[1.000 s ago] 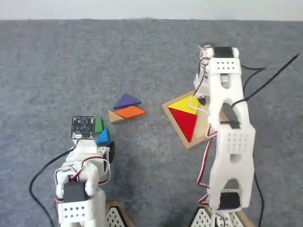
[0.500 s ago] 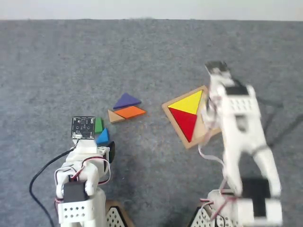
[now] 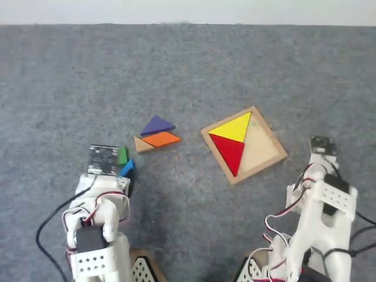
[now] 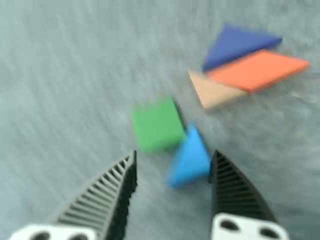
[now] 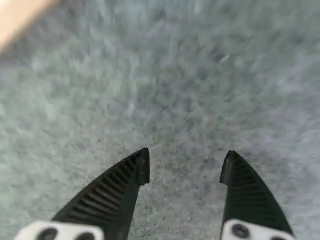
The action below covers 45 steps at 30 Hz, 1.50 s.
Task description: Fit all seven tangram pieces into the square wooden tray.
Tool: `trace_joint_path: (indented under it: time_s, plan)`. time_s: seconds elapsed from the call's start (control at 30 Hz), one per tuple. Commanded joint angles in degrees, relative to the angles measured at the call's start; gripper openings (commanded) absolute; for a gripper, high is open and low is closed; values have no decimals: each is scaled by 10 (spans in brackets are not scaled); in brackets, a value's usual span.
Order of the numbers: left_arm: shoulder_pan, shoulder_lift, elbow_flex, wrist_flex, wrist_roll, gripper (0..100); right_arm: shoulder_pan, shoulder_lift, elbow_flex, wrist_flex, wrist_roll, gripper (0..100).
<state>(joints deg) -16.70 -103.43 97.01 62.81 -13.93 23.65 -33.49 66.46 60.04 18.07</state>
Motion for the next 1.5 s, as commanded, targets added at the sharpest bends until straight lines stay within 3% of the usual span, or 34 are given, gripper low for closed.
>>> trace_joint_path:
  time_s: [0.0, 0.13, 0.27, 0.37, 0.53, 0.6, 0.77, 0.93, 1.13, 1.47]
  plan:
    - [-38, -9, -51, -68, -98, 232, 12, 5, 16, -36, 18, 252]
    - [-43, 43, -142, -26, -98, 232, 41, 39, 19, -73, 22, 252]
    - [-42, 229, -295, 1, -98, 232, 46, 74, 12, -80, 20, 252]
    - [-22, 433, -454, 80, -98, 232, 47, 79, 5, -79, 18, 251]
    - [68, 719, -711, 270, -102, 231, 47, 80, 5, -80, 17, 249]
    - [97, 791, -785, 290, -112, 231, 46, 81, 5, -80, 17, 249]
    - [120, 977, -905, 258, -99, 171, 46, 81, 5, -80, 17, 251]
    - [164, 1138, -994, 252, -100, 212, 36, 82, 6, -80, 17, 251]
    - [169, 1227, -1087, 218, -124, 222, 25, 82, 7, -80, 16, 251]
    - [184, 1349, -1094, 156, -169, 221, 24, 82, 7, -88, -7, 250]
